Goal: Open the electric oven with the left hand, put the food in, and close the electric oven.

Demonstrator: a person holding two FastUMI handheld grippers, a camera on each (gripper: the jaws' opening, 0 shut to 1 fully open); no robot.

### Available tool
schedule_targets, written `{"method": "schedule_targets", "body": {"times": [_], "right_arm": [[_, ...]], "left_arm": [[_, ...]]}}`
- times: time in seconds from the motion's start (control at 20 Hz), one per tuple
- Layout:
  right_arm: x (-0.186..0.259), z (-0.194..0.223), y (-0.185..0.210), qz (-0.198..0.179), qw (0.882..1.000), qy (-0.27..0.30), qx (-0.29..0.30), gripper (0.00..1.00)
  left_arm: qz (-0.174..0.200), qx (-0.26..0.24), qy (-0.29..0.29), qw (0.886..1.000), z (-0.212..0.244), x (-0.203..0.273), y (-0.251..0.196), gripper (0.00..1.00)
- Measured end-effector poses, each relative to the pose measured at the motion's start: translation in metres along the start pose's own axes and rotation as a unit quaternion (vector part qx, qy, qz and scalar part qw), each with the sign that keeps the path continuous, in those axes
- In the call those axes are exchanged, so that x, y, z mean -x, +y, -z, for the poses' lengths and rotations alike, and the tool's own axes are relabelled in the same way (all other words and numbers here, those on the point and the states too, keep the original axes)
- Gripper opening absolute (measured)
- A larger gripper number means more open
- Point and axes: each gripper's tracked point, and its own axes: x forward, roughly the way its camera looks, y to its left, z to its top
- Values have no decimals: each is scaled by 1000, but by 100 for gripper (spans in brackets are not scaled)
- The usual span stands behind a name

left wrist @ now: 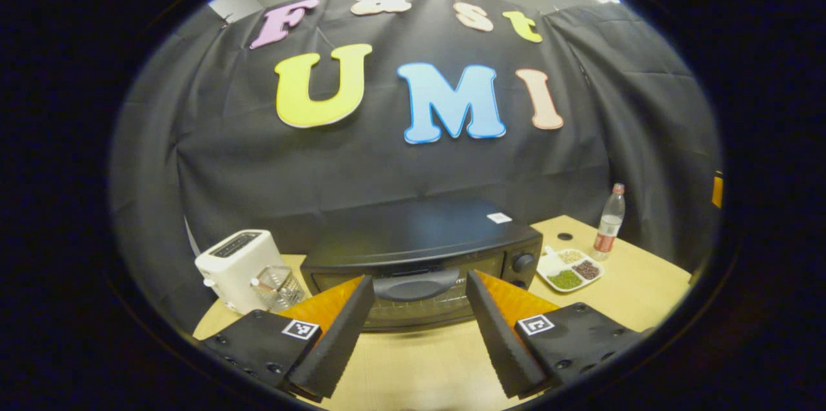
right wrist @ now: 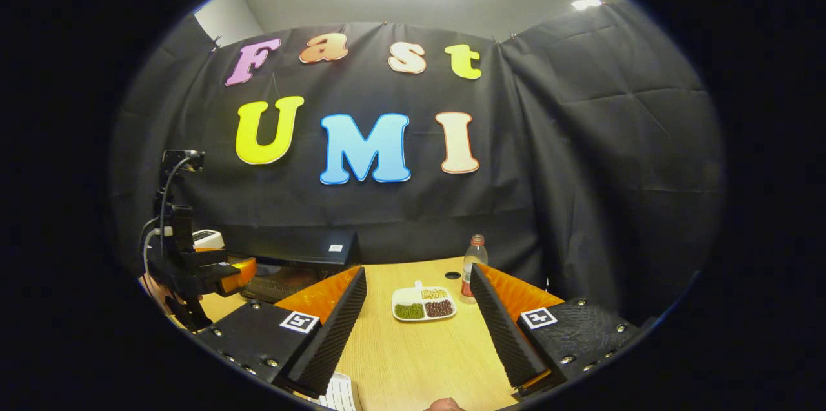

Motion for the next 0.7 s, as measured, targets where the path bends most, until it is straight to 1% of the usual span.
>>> {"method": "schedule_targets", "body": {"times": [0.05,0.1,0.25,0.3,0.35,0.4,0.45,0.6,0.7], "right_arm": [[3,-6,-1,-14,1000,-1,-11,98],[3,-9,-2,-26,999,-2,-23,98],[8,-22,-20,-45,998,-10,-31,98],[11,-25,-25,-51,998,-15,-24,98],[13,-29,-32,-56,998,-20,-14,98],[17,-34,-38,-62,998,-27,-5,98],[22,-40,-41,-69,997,-35,3,98],[39,-58,-45,-90,994,-58,12,98],[46,-64,-44,-99,993,-59,8,98]], "left_arm": [[-7,2,-13,1000,-14,15,-2,96],[-12,6,-28,1000,-30,31,-6,90],[-40,18,-64,997,-63,83,-12,100],[-48,22,-70,996,-68,99,-16,96],[-56,24,-76,995,-74,116,-19,100],[-64,25,-81,994,-78,132,-21,95],[-71,22,-87,993,-83,147,-22,100],[-88,16,-101,991,-95,189,-27,100],[-99,12,-102,990,-98,212,-26,100]]}}
